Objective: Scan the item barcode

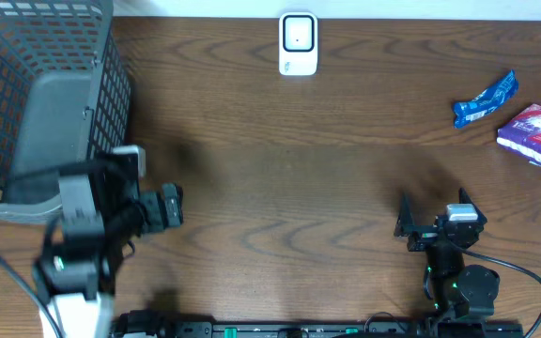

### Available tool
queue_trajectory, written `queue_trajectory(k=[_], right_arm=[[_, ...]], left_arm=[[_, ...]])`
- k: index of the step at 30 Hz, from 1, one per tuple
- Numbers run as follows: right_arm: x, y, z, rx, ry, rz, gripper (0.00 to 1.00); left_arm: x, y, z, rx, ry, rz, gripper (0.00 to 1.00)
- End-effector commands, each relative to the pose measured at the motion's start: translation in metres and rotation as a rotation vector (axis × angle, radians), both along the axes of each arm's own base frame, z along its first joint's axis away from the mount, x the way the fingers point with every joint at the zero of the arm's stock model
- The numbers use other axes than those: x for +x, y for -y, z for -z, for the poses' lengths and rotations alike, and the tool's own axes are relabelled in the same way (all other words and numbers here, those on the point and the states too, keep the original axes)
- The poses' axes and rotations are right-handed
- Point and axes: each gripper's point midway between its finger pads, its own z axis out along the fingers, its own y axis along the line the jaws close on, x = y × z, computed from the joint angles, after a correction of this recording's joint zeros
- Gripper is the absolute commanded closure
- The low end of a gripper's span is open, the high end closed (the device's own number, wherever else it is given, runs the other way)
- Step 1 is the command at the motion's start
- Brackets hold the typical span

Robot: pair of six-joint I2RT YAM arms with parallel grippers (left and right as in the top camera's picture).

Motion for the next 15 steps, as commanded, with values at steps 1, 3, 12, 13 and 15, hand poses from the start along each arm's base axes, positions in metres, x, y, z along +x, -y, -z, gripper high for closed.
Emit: queue_trajectory(k=[1, 3, 12, 13, 15], right_arm=[[0.0, -0.005, 0.0, -0.004, 0.002, -0.022, 0.01], [0.0, -0.005, 0.0, -0.004, 0.002, -0.022, 0.01], [0.0, -0.005, 0.0, -0.004, 0.002, -0.022, 0.01], [0.0, -0.005, 0.0, -0.004, 0.002, -0.022, 0.01], [0.0, -0.005, 0.0, -0.004, 0.002, -0.022, 0.01]], left_arm=[[-0.009, 0.0, 0.017, 0.018, 0.113, 0.005, 0.02], [-0.009, 0.0, 0.022, 0.025, 0.2, 0.004, 0.02], [0.001, 0.0, 0.008, 0.051, 0.579, 0.004, 0.02], [0.003, -0.001, 0.006, 0.054, 0.611, 0.003, 0.02], [0.004, -0.001, 0.003, 0.058, 0.667, 0.003, 0.02]])
